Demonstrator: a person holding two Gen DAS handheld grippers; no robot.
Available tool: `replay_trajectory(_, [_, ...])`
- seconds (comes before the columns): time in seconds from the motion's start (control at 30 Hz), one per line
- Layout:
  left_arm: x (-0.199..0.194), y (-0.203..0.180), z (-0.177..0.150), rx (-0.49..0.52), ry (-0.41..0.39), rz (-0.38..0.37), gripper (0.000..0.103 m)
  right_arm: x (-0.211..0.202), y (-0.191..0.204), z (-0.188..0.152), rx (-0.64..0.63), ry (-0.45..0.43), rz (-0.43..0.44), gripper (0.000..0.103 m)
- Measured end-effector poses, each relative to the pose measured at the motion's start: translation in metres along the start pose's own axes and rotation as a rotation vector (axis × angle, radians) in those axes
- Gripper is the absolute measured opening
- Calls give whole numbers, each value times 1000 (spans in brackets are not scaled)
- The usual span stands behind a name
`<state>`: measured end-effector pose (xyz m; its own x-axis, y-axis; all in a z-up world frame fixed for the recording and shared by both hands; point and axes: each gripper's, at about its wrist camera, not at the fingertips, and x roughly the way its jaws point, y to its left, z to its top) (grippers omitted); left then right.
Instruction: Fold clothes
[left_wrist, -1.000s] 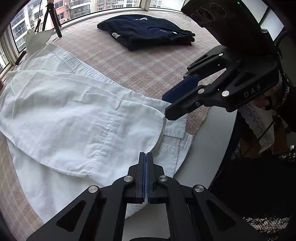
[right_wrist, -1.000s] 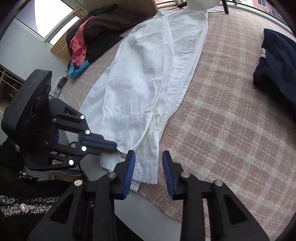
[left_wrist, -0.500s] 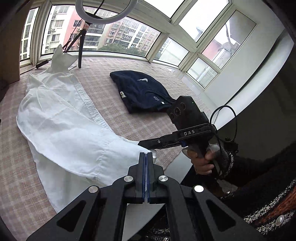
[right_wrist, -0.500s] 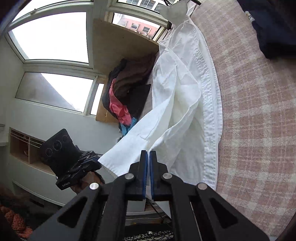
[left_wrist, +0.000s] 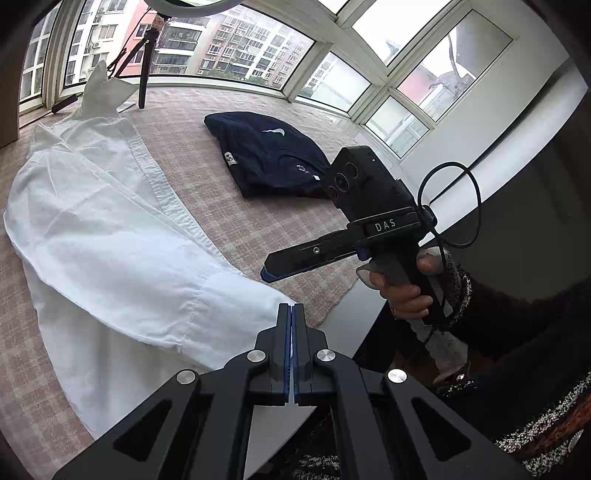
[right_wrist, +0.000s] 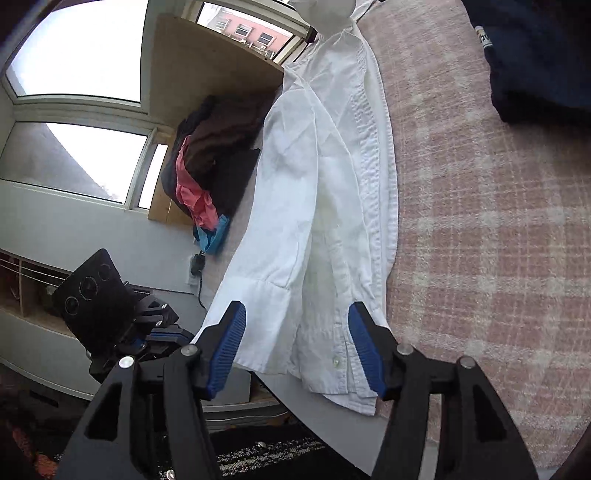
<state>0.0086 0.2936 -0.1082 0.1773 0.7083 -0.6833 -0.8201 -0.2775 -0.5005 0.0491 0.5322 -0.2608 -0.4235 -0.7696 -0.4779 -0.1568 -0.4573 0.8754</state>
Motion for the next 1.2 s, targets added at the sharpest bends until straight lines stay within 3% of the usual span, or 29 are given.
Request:
replay_trajectory(0.2, [4,-1,-6,13,19,16,0,22,-25,5,124,71,119,57])
replay_trajectory(0.27, [9,0,-9,9,31,15,0,30,-17,7,99,85,120,57])
replay_trajectory(0.33, [18,0,-11,16,54,28,0,36,-4,9,26,92,63,55])
replay_trajectory(0.4, [28,-1,-13,25,76,36,0,44,12,11,-64,110,-10,16])
replay_trajectory(0.47, [35,-4,-14,31,88,27,0,48,28,11,-151,116,-75,6])
replay_trajectory(0.57, [44,-13,-14,58,100,22,0,41,51,8,-275,91,-183,4])
replay_trajectory(0.7, [60,-21,-18,82,135,-16,0,24,59,14,-328,45,-301,4])
replay_trajectory(0.83, [83,-17,-33,116,240,75,0,25,26,25,-258,63,-367,4])
replay_trajectory(0.93, [69,-14,-39,143,224,193,0,27,4,28,-199,94,-312,4])
replay_trajectory(1.0, [59,-14,-43,160,211,257,6,22,0,31,-178,98,-305,8])
replay_trajectory(1.07, [57,-19,-48,186,217,251,20,15,3,31,-206,103,-336,10])
replay_trajectory(1.2, [77,-37,-59,337,242,318,28,15,14,23,-265,154,-356,16])
